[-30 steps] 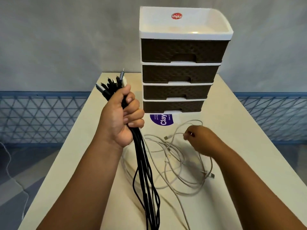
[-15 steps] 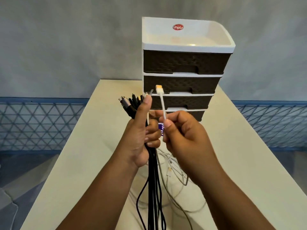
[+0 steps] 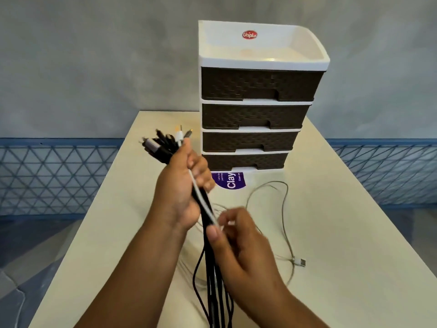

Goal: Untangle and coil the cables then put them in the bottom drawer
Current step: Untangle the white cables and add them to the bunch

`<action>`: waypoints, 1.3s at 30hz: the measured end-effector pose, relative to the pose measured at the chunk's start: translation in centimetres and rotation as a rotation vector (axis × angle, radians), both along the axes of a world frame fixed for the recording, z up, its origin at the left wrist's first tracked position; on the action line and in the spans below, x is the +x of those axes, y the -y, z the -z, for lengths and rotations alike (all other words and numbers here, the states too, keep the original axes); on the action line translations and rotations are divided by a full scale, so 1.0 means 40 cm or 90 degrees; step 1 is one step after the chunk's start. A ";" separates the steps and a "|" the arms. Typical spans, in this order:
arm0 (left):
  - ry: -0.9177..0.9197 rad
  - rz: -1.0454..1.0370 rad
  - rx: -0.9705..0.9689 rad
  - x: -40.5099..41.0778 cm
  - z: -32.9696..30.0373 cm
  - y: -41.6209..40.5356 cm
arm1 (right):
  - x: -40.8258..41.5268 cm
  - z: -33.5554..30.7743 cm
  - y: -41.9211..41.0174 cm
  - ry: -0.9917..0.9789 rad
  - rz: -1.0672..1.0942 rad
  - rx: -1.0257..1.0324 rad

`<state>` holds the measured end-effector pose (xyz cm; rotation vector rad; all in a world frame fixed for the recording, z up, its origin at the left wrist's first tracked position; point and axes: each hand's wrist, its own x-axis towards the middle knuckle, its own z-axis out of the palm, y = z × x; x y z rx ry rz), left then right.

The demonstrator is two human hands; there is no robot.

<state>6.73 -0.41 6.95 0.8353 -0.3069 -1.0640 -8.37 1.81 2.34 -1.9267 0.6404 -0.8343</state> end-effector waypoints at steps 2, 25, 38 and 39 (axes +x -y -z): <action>-0.059 0.027 -0.070 0.026 0.002 -0.014 | -0.040 0.074 -0.020 -0.026 -0.051 0.001; -0.109 0.116 -0.209 0.121 0.014 -0.054 | -0.127 -0.110 0.255 -0.203 0.035 -0.224; -0.130 0.087 -0.280 0.178 -0.010 -0.081 | -0.214 -0.053 0.434 -0.537 0.197 -0.191; -0.122 0.082 -0.279 0.184 -0.012 -0.085 | -0.225 -0.036 0.445 -0.547 0.220 -0.181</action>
